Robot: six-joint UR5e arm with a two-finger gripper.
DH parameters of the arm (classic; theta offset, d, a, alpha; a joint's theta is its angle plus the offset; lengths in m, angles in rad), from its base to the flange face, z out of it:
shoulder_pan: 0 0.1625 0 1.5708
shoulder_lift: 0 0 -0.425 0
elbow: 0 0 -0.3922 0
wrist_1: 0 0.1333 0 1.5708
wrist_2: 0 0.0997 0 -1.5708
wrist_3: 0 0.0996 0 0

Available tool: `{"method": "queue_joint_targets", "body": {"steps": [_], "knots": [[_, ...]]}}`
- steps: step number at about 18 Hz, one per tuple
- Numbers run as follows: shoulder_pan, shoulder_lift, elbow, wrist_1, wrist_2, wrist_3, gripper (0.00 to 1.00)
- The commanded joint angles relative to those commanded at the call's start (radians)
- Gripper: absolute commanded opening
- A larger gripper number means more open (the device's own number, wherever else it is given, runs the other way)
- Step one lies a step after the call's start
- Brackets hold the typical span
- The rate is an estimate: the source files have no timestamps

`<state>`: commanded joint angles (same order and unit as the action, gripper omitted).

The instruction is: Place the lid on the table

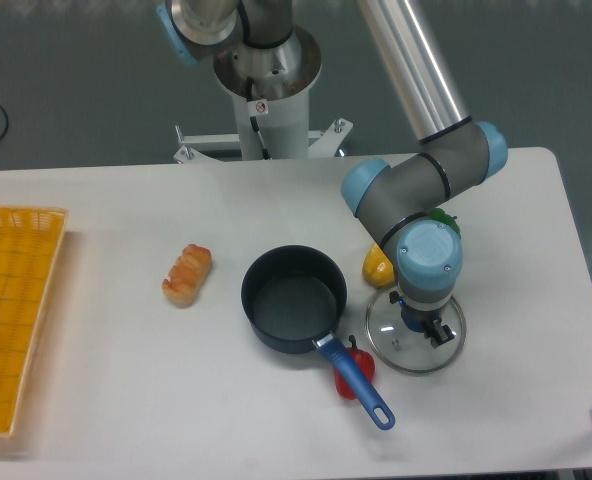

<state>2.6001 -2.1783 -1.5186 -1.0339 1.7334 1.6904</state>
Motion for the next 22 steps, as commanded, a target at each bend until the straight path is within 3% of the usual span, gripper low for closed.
{"method": "queue_joint_targets", "body": {"steps": [2,4,10,12,22], "knots": [[-0.002,0.000,0.000,0.000,0.002,0.000,0.69],[-0.002,0.000,0.000,0.003,0.002,0.002,0.80],[-0.002,0.000,-0.002,0.003,0.002,0.002,0.87],[-0.003,0.003,-0.002,0.003,0.002,0.003,0.99],[-0.029,0.049,0.041,-0.003,0.002,0.002,1.00]]}}
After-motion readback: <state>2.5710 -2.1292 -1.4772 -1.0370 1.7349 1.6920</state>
